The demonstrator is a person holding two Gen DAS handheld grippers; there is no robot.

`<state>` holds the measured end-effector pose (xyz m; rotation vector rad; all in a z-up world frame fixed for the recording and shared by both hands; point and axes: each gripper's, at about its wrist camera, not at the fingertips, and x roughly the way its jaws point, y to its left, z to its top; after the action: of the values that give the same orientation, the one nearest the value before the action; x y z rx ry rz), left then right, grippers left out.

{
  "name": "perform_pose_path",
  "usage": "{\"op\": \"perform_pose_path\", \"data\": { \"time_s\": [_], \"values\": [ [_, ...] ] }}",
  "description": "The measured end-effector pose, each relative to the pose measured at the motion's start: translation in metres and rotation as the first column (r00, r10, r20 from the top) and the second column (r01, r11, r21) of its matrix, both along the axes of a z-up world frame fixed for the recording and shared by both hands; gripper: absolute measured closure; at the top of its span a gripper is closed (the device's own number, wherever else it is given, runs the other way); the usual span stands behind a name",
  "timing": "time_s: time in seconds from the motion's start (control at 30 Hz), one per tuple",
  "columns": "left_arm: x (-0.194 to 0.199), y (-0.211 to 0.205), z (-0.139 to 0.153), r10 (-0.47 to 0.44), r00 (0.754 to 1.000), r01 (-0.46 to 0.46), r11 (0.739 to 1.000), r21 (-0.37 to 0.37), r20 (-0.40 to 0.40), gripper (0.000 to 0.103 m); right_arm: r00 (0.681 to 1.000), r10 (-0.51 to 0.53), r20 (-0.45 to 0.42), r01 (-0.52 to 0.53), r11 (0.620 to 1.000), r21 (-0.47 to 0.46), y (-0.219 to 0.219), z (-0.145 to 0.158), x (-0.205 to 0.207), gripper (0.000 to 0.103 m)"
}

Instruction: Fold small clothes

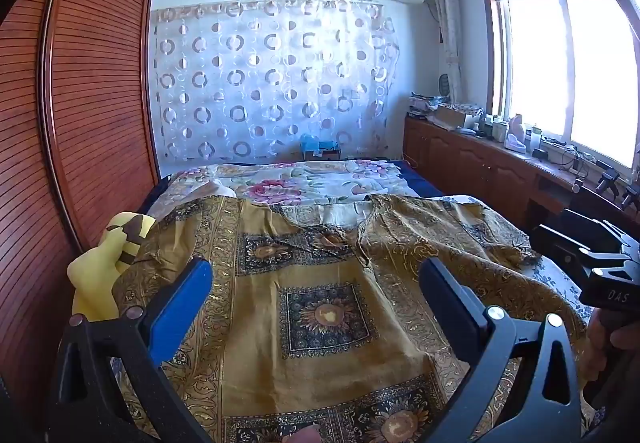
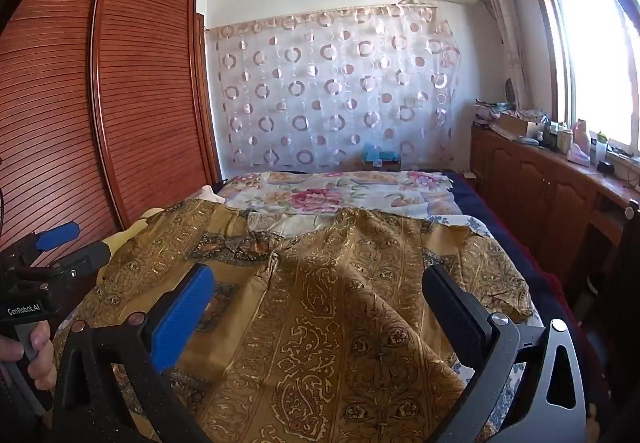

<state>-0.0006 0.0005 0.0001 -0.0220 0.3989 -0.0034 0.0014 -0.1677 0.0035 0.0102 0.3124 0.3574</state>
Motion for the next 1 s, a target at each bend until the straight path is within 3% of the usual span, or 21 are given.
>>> {"op": "perform_pose_path", "data": {
  "time_s": [1.0],
  "values": [
    [0.0006, 0.0039, -0.0062, -0.001, 1.000, 0.001, 1.000, -0.004, -0.010, 0.000, 1.000, 0.004, -0.011, -0.004, 1.000, 0.004, 0.0007, -0.0015, 0.0019, 0.000]
  ]
}}
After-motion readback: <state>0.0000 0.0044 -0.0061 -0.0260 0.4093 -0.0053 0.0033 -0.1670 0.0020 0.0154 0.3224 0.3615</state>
